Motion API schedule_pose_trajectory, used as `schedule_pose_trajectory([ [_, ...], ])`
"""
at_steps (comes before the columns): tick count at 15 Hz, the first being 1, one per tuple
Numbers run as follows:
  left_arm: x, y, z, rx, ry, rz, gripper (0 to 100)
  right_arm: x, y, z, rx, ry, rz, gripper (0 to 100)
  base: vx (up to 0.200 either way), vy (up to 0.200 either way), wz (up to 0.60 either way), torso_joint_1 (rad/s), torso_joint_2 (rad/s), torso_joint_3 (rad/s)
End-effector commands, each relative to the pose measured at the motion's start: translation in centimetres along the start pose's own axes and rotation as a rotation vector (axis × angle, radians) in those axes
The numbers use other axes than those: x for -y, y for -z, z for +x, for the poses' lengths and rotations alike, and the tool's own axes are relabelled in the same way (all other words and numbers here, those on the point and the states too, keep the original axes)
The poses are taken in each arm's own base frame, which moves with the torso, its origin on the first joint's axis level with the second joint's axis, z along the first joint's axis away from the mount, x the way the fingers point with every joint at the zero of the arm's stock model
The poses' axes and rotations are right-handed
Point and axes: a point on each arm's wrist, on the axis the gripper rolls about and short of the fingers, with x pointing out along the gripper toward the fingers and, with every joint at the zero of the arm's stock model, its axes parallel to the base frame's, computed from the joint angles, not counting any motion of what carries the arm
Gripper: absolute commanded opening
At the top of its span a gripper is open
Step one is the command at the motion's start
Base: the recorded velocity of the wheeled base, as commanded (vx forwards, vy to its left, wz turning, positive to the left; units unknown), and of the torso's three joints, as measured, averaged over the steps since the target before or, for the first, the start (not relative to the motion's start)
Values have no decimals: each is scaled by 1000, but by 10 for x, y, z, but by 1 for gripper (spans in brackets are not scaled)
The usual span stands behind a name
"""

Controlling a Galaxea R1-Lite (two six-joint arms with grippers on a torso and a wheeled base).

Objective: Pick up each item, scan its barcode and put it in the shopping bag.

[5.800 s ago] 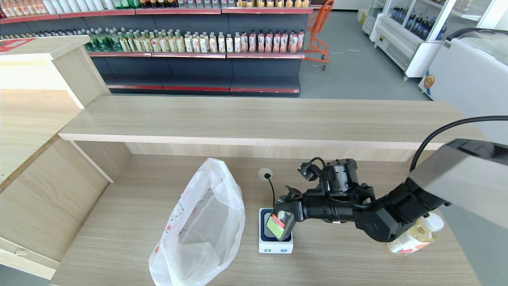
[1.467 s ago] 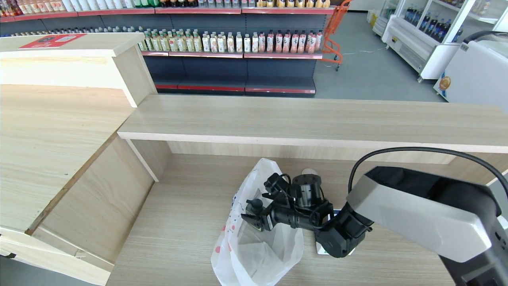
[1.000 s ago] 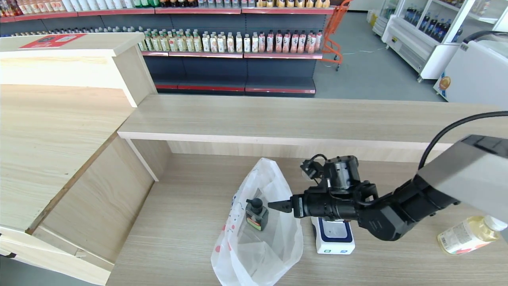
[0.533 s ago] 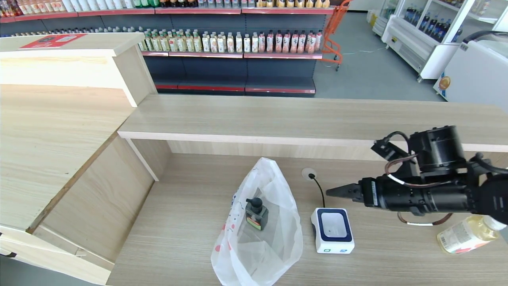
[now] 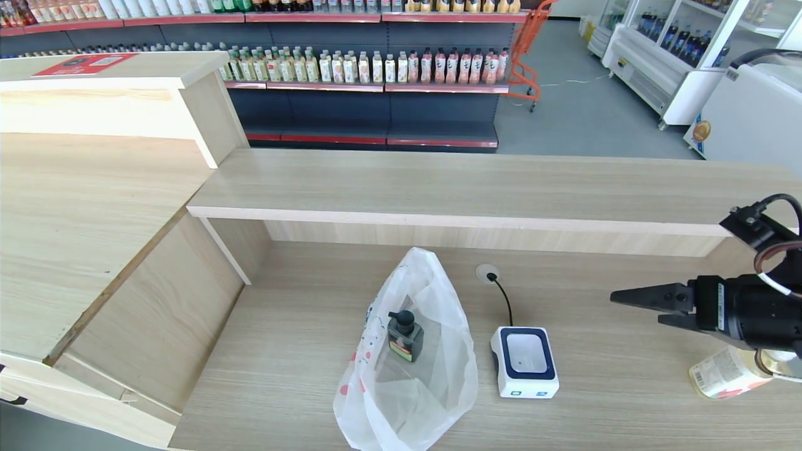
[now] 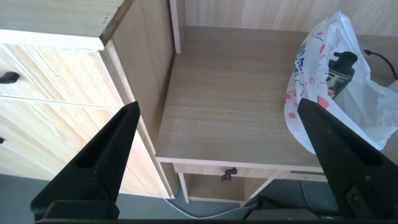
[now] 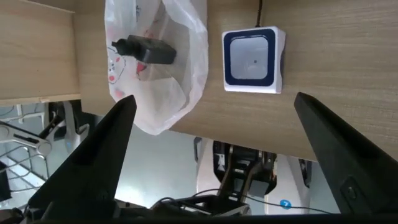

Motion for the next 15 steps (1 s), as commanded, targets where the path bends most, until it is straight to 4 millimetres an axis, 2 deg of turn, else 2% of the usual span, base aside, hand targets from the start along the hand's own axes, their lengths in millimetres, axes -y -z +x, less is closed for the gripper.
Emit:
schedule_pose_trajectory([
  [1, 0, 0, 0, 1, 0, 0, 100, 2, 2, -3, 5, 9, 8, 100, -200, 0, 0, 7, 2, 2],
  [5, 0, 0, 0, 1, 0, 3, 100, 4, 6, -2, -7, 12, 15, 100, -200, 0, 0, 10, 4, 4],
  [10, 0, 0, 0, 1, 0, 1, 100, 8, 12, -3, -18, 27, 29, 100, 0, 0, 0, 0, 0, 0],
  [15, 0, 0, 0, 1, 0, 6, 100, 31, 9, -4, 16, 186, 91, 100, 0, -200, 0, 7, 0, 0],
])
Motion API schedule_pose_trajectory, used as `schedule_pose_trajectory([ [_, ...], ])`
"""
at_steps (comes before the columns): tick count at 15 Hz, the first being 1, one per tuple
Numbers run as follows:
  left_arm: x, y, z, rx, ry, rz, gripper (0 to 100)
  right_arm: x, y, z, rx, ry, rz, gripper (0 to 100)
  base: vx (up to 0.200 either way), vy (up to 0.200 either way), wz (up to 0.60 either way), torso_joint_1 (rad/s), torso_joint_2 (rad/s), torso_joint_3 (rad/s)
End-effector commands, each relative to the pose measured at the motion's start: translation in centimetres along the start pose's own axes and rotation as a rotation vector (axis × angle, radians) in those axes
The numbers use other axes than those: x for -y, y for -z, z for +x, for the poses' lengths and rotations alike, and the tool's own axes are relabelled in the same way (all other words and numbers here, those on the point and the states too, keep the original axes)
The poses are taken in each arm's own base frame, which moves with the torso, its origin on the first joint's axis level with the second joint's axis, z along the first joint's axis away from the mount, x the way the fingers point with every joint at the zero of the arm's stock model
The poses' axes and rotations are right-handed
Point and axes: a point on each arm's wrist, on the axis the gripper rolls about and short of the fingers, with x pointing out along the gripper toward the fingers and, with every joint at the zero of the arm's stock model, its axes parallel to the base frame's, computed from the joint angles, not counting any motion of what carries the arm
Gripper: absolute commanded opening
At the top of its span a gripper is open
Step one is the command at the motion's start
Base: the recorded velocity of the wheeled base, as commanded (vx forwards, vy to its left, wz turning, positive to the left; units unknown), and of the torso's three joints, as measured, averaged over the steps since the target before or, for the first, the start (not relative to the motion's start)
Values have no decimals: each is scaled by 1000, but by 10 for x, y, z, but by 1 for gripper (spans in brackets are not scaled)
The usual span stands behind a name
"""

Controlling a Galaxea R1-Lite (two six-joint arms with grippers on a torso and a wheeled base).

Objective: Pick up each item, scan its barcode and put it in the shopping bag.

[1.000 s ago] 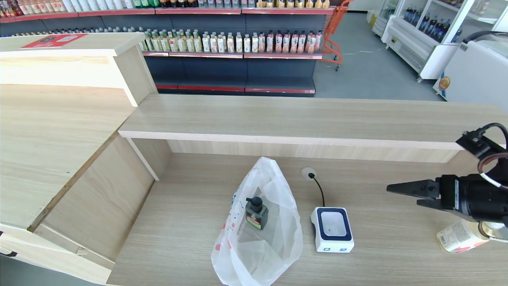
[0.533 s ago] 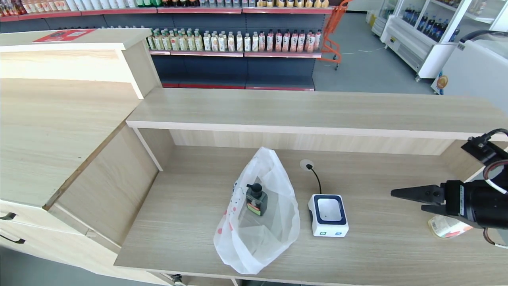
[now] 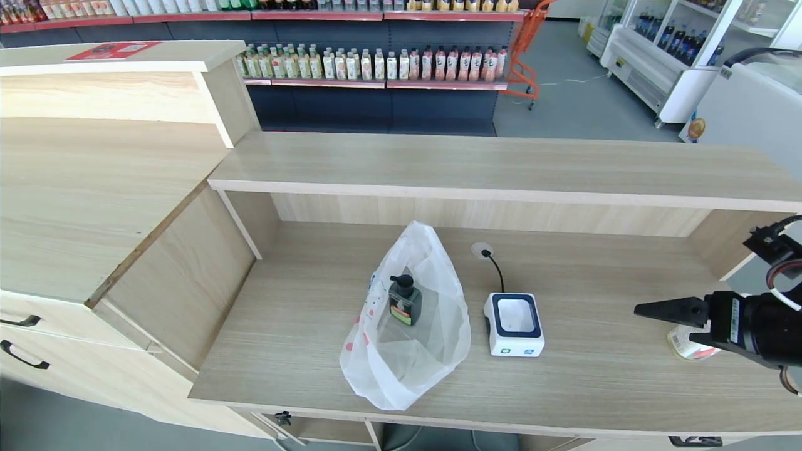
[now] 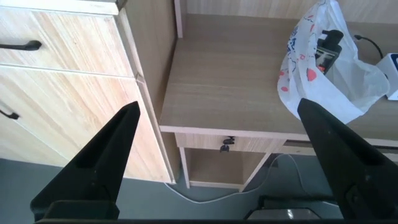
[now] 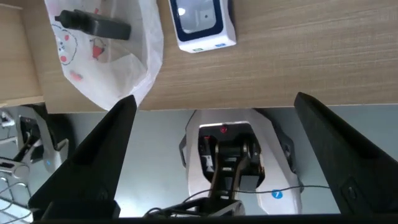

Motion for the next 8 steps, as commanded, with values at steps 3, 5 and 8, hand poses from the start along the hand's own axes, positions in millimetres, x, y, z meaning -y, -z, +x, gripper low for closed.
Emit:
schedule_pose_trajectory([
  [3, 0, 0, 0, 1, -1, 0, 100, 17, 7, 0, -17, 67, -2, 100, 0, -200, 0, 5, 2, 2],
  [5, 0, 0, 0, 1, -1, -2, 100, 17, 10, -3, -22, 73, 2, 100, 0, -200, 0, 2, 0, 2],
  [8, 0, 0, 0, -1, -2, 0, 100, 17, 11, -4, -23, 75, 2, 100, 0, -200, 0, 2, 4, 4],
])
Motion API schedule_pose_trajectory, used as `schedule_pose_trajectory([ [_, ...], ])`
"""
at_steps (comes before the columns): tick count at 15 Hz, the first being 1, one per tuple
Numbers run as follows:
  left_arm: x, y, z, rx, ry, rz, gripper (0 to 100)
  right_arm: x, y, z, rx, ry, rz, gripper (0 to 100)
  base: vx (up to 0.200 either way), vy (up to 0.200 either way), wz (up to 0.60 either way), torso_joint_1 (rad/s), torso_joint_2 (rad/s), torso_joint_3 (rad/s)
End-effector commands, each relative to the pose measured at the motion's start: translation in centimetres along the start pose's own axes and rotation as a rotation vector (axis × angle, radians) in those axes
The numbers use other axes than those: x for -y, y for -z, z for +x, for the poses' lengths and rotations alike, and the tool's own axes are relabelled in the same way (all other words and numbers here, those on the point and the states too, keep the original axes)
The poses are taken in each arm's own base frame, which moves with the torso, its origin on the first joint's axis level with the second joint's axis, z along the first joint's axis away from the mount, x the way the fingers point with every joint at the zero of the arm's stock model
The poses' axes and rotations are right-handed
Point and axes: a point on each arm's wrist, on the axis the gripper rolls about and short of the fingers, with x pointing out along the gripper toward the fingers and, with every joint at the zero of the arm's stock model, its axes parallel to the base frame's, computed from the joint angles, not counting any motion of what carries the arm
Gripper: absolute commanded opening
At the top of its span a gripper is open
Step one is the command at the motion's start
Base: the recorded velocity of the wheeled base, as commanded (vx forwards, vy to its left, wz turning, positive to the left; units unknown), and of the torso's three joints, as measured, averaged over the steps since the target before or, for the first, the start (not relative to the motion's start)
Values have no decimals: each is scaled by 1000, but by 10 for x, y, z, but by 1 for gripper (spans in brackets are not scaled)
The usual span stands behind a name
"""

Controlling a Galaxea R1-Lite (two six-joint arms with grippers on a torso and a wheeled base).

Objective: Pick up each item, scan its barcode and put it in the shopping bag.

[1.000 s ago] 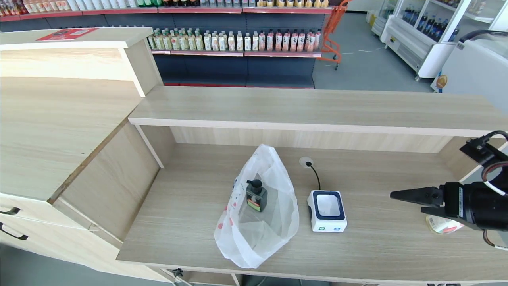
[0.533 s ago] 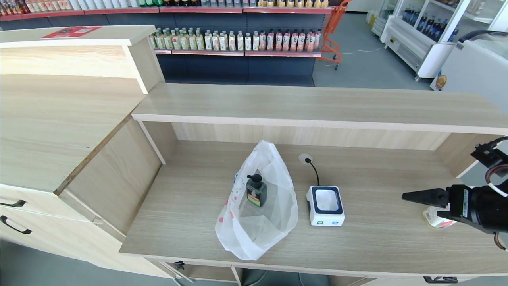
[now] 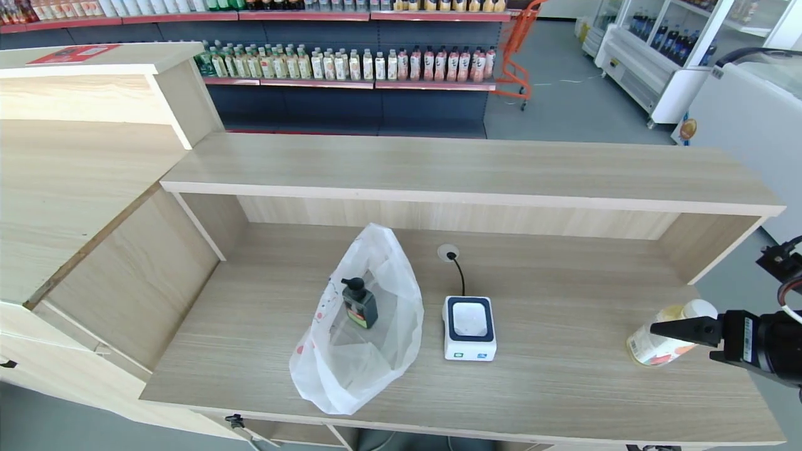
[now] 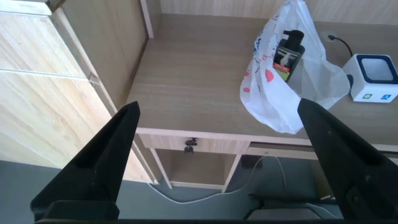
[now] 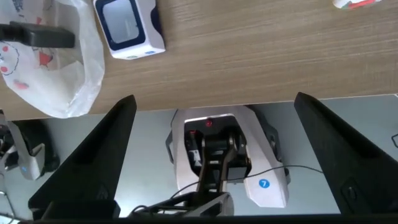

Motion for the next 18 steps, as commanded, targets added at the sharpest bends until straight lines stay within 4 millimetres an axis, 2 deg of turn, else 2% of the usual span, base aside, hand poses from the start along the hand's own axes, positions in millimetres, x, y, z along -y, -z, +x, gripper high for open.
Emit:
schedule_pose_trajectory([
  [1, 0, 0, 0, 0, 0, 0, 100, 1, 0, 0, -3, 3, 1, 100, 0, -200, 0, 7, 2, 7],
  [6, 0, 0, 0, 0, 0, 0, 100, 15, 11, 7, -61, 147, -46, 100, 0, -200, 0, 2, 0, 0],
  [12, 0, 0, 0, 1, 0, -3, 100, 21, 27, 14, -141, 156, -159, 100, 0, -200, 0, 5, 3, 3],
  [16, 0, 0, 0, 1, 1, -3, 100, 26, 26, 38, -195, 130, -335, 100, 0, 0, 0, 0, 0, 0],
  [18, 0, 0, 0, 1, 1, -3, 100, 23, 32, 51, -217, 82, -410, 100, 0, 0, 0, 0, 0, 0],
])
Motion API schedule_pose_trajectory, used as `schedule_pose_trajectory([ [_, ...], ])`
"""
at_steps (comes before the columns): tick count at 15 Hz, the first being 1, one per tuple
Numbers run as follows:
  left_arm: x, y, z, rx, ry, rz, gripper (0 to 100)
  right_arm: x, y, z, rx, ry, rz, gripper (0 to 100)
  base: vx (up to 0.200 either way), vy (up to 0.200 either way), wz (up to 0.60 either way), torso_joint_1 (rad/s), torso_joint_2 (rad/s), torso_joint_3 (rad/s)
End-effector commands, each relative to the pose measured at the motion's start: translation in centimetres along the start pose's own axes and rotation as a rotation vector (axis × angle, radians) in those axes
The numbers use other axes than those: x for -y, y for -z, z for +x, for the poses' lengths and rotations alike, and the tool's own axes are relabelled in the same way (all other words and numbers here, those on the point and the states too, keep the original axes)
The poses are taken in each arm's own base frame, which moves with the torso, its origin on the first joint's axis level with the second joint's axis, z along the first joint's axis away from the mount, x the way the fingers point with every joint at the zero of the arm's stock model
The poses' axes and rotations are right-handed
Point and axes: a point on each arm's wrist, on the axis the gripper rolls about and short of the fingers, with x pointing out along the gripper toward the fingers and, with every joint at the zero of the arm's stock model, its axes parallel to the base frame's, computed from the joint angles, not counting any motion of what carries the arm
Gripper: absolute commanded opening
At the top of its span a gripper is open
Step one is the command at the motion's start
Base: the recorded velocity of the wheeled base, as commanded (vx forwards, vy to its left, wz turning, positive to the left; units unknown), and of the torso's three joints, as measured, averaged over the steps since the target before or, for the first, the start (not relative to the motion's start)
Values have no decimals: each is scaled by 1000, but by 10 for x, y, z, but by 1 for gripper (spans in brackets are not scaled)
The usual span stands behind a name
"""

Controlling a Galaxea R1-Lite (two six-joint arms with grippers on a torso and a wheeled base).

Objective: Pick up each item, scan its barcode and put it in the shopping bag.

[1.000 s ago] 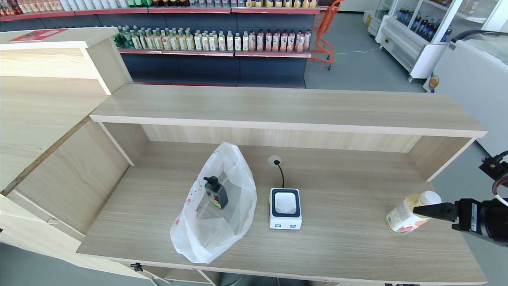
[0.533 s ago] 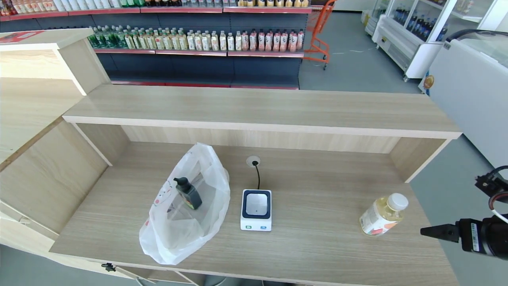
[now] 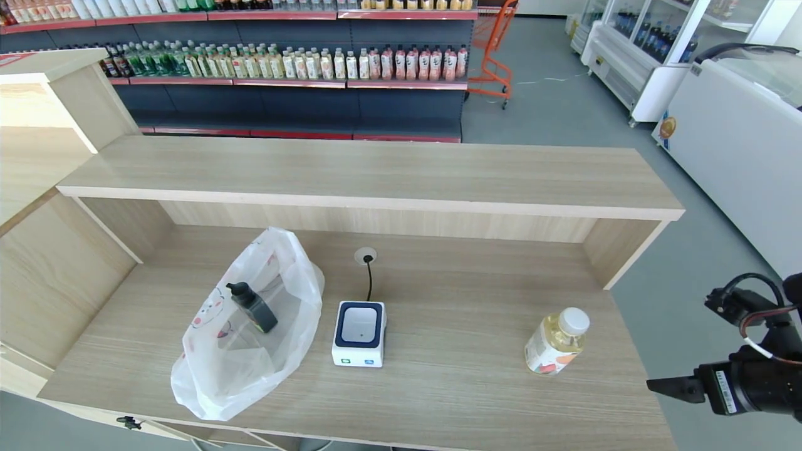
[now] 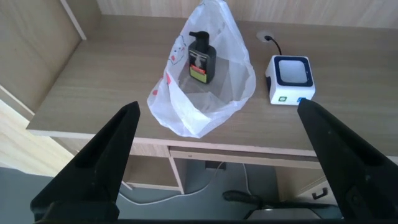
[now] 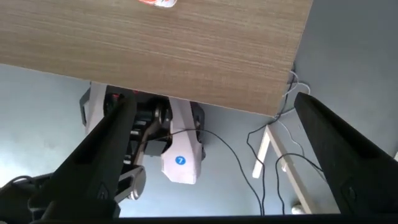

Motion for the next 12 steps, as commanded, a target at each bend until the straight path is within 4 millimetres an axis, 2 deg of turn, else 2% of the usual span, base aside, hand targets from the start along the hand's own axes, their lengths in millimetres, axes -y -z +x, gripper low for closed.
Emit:
schedule_pose_trajectory([
  [1, 0, 0, 0, 1, -1, -1, 100, -7, 5, 23, -53, -60, -42, 100, 0, 0, 0, 0, 0, 0],
  [3, 0, 0, 0, 1, -1, -1, 100, -15, 12, 37, -15, -100, -84, 100, 0, 0, 0, 0, 0, 0],
  [7, 0, 0, 0, 1, -1, -1, 100, -28, 37, 62, 47, -139, -144, 100, 0, 0, 0, 0, 0, 0],
  [12, 0, 0, 0, 1, -1, -1, 100, -39, 29, 92, 137, -129, -208, 100, 0, 0, 0, 0, 0, 0],
])
